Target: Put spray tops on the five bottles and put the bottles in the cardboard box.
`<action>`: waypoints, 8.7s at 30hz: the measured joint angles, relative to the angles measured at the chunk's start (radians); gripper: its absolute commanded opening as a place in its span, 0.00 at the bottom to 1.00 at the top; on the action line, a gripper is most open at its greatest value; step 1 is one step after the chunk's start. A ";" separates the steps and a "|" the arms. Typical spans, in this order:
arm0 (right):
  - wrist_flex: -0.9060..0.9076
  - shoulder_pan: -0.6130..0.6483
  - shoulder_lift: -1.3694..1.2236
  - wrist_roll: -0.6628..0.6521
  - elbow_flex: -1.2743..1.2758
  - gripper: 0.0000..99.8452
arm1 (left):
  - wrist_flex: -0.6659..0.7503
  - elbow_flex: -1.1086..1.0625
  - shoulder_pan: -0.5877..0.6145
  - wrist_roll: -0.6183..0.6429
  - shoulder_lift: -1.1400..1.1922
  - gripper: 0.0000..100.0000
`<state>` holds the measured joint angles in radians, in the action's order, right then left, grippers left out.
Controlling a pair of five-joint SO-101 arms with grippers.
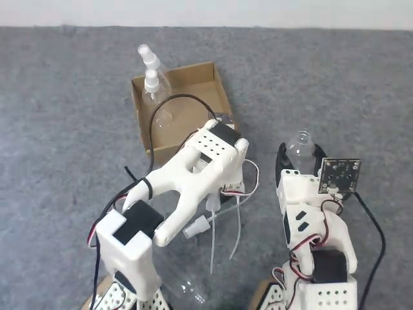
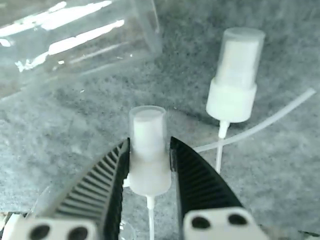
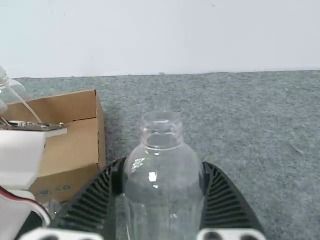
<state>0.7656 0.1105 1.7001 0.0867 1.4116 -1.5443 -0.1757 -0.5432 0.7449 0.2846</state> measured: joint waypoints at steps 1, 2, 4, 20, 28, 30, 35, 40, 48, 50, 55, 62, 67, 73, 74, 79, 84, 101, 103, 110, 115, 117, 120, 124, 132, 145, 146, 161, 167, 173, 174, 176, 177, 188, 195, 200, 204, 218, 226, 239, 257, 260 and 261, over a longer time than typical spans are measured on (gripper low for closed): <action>0.000 0.000 0.000 0.000 0.000 0.07 | 0.000 0.000 0.000 0.000 -0.012 0.01; 0.000 0.000 0.000 0.000 0.000 0.07 | 0.000 0.000 0.000 0.000 -0.032 0.01; 0.000 0.000 0.000 0.000 0.000 0.07 | 0.000 -0.005 0.000 0.000 -0.091 0.01; 0.000 0.066 0.000 0.000 0.000 0.07 | 0.129 -0.192 0.146 0.002 -0.494 0.01; 0.000 0.143 0.000 0.000 0.035 0.07 | 0.161 -0.261 0.169 0.002 -0.655 0.01; 0.000 0.160 0.000 0.000 0.035 0.07 | 0.204 -0.301 0.204 0.003 -0.700 0.01; 0.000 0.207 0.002 0.000 0.049 0.07 | 0.324 -0.411 0.299 0.008 -0.821 0.01; 0.000 0.295 0.000 -0.066 0.074 0.07 | 0.382 -0.485 0.324 0.008 -0.959 0.01; 0.000 0.331 0.000 -0.117 0.098 0.07 | 0.391 -0.543 0.331 0.037 -1.168 0.01; 0.000 0.334 0.000 -0.117 0.098 0.07 | 0.391 -0.548 0.354 0.052 -1.212 0.01; 0.000 0.334 0.000 -0.117 0.098 0.07 | 0.391 -0.548 0.425 0.060 -1.307 0.01; -0.028 0.387 0.000 -0.117 0.138 0.07 | 0.391 -0.548 0.459 0.100 -1.378 0.01; -0.048 0.397 0.000 -0.124 0.150 0.07 | 0.391 -0.548 0.474 0.107 -1.425 0.01; -0.051 0.414 0.000 -0.170 0.150 0.07 | 0.391 -0.548 0.525 0.167 -1.485 0.01; -0.051 0.427 0.000 -0.176 0.150 0.07 | 0.394 -0.548 0.525 0.172 -1.498 0.01; -0.051 0.491 -0.002 -0.244 0.186 0.07 | 0.508 -0.651 0.526 0.180 -1.568 0.01; -0.110 0.502 -0.002 -0.270 0.226 0.06 | 0.675 -0.824 0.523 0.181 -1.689 0.01; -0.169 0.511 -0.002 -0.325 0.242 0.06 | 0.787 -1.019 0.489 0.184 -2.019 0.01; -0.204 0.511 -0.003 -0.330 0.258 0.06 | 0.787 -1.019 0.465 0.184 -2.019 0.01; -0.273 0.509 -0.002 -0.342 0.258 0.02 | 0.787 -1.045 0.440 0.184 -2.016 0.01; -0.273 0.511 -0.002 -0.373 0.258 0.01 | 0.792 -1.049 0.440 0.184 -2.019 0.01; -0.273 0.528 -0.002 -0.379 0.258 0.01 | 0.813 -1.049 0.439 0.184 -2.019 0.01; -0.273 0.539 -0.002 -0.379 0.259 0.01 | 0.839 -1.049 0.439 0.184 -2.019 0.01; -0.273 0.539 -0.002 -0.379 0.259 0.01 | 0.841 -1.048 0.439 0.189 -2.019 0.01; -0.273 0.539 -0.002 -0.382 0.259 0.01 | 0.830 -1.048 0.439 0.212 -2.019 0.01; -0.273 0.539 -0.002 -0.382 0.259 0.01 | 0.830 -1.022 0.491 0.215 -2.021 0.01; -0.273 0.539 -0.002 -0.382 0.259 0.01 | 0.830 -1.022 0.491 0.215 -2.021 0.01; -0.273 0.539 -0.002 -0.382 0.259 0.01 | 0.879 -1.094 0.489 0.215 -2.021 0.01; -0.273 0.539 -0.002 -0.382 0.259 0.01 | 0.879 -1.125 0.491 0.215 -2.016 0.01; -0.273 0.539 -0.002 -0.382 0.259 0.02 | 0.879 -1.152 0.489 0.215 -2.022 0.01; -0.273 0.539 -0.002 -0.382 0.259 0.01 | 0.879 -1.152 0.489 0.215 -2.025 0.01; -0.273 0.539 -0.002 -0.382 0.259 0.01 | 0.882 -1.152 0.491 0.215 -2.025 0.01; -0.273 0.539 -0.002 -0.382 0.259 0.01 | 0.890 -1.152 0.491 0.215 -2.025 0.01; -0.273 0.539 -0.002 -0.382 0.259 0.02 | 0.931 -1.097 0.491 0.250 -2.036 0.01; -0.273 0.539 -0.002 -0.382 0.259 0.02 | 0.976 -1.114 0.491 0.252 -2.038 0.01; -0.273 0.539 -0.002 -0.382 0.259 0.02 | 1.022 -1.191 0.491 0.229 -2.031 0.01; -0.273 0.539 -0.002 -0.382 0.259 0.02 | 1.025 -1.215 0.491 0.224 -2.025 0.01; -0.273 0.539 -0.002 -0.382 0.259 0.02 | 0.980 -1.231 0.491 0.189 -2.025 0.01; -0.273 0.539 -0.002 -0.382 0.259 0.01 | 0.976 -1.255 0.423 0.132 -2.030 0.01; -0.273 0.539 -0.002 -0.382 0.259 0.01 | 0.976 -1.257 0.262 0.118 -2.025 0.01; -0.273 0.540 -0.002 -0.382 0.259 0.01 | 0.976 -1.347 0.206 0.106 -2.031 0.01; -0.273 0.563 -0.002 -0.382 0.259 0.01 | 0.976 -1.378 0.153 0.060 -2.024 0.01; -0.273 0.563 -0.002 -0.382 0.259 0.01 | 0.976 -1.382 0.146 0.048 -2.024 0.01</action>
<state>0.4925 0.6736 1.6985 -0.2954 1.6709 -0.5685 -1.5581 -0.3974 0.7925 -1.7392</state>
